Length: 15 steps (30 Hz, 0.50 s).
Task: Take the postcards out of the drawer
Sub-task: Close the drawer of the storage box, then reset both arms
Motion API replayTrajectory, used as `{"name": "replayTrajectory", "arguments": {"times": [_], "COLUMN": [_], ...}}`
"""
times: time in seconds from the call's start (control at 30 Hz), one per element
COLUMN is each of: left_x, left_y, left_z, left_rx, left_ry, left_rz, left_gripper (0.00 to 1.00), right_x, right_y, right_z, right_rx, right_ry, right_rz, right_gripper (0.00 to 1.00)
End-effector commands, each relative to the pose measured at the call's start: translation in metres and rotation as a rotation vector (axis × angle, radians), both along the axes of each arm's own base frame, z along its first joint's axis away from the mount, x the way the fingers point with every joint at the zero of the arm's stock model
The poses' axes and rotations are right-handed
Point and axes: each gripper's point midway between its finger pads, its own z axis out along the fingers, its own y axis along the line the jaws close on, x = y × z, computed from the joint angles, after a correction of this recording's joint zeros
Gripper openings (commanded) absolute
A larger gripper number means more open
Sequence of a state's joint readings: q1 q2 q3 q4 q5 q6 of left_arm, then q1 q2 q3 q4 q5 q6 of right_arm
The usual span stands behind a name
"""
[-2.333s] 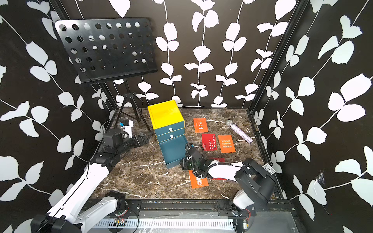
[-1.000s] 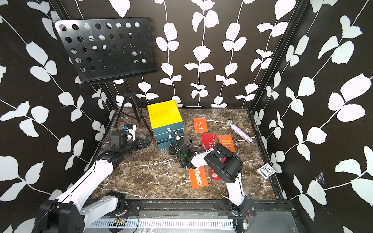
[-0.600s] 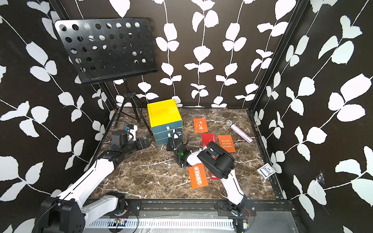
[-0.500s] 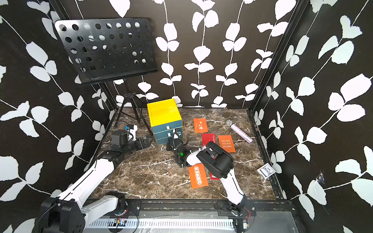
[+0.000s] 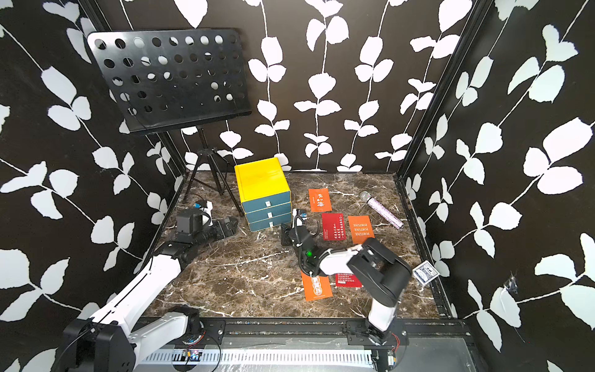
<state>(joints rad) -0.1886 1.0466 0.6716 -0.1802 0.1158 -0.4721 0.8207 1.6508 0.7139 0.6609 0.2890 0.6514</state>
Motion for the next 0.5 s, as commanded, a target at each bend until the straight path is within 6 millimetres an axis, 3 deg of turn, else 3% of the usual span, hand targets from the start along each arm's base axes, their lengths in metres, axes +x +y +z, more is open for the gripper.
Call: {"name": "replayTrajectory", "arguments": {"times": [0.0,0.23,0.33,0.47], "left_x": [0.001,0.005,0.009,0.020], "left_y": [0.024,0.074,0.089,0.101], "left_z": [-0.003,-0.009,-0.011,-0.014], "left_rx": [0.113,0.423,0.522,0.627], "left_ry": [-0.019,-0.071,-0.128,-0.148], "left_rz": [0.079,0.209,0.255,0.296], "left_gripper": [0.99,0.99,0.99,0.99], "right_x": [-0.005,-0.023,-0.029,-0.024], "right_y": [-0.058,-0.204,-0.251,-0.291], "right_z": [-0.009,0.009,0.024,0.033], "right_rx": [-0.123,-0.347,-0.412,-0.493], "right_ry": [0.107,0.215,0.201,0.225], "right_rz": [-0.098,-0.397,-0.489,-0.537], "right_gripper": [0.50,0.74,0.82,0.88]}}
